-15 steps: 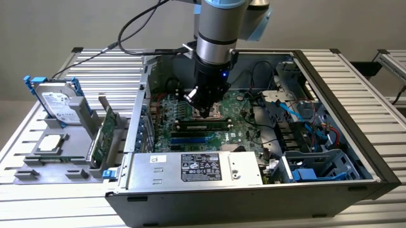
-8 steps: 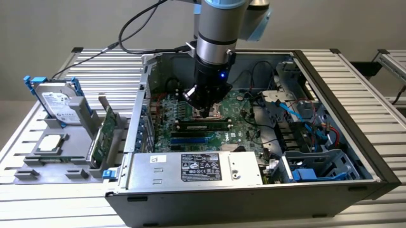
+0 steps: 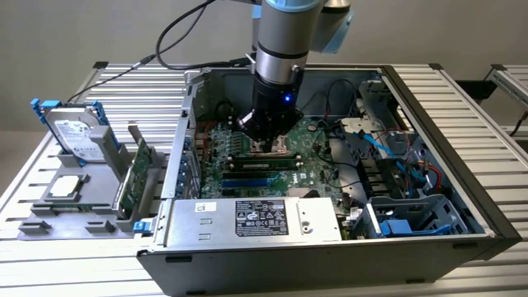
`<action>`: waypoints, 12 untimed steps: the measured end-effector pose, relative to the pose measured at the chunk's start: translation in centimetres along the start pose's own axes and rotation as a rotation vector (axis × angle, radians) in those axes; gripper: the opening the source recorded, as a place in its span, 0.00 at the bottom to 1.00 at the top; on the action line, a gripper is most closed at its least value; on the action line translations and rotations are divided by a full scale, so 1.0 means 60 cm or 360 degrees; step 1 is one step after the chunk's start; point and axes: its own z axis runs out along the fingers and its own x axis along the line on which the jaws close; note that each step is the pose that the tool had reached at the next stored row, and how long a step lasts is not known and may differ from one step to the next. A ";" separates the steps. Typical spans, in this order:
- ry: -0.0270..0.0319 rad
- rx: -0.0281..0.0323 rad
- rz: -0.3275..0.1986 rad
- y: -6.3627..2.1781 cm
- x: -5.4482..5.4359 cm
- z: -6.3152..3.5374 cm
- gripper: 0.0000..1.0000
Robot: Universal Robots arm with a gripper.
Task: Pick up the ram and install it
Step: 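Press down the ram until it locks into place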
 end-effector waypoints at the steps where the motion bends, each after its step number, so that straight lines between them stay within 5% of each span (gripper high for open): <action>1: -0.00017 -0.00008 0.0021 0.000 0.000 0.000 0.11; 6: -0.00117 -0.00023 0.0119 0.000 0.000 0.000 0.11; 12: -0.00226 0.00091 0.0222 0.000 0.000 0.000 0.11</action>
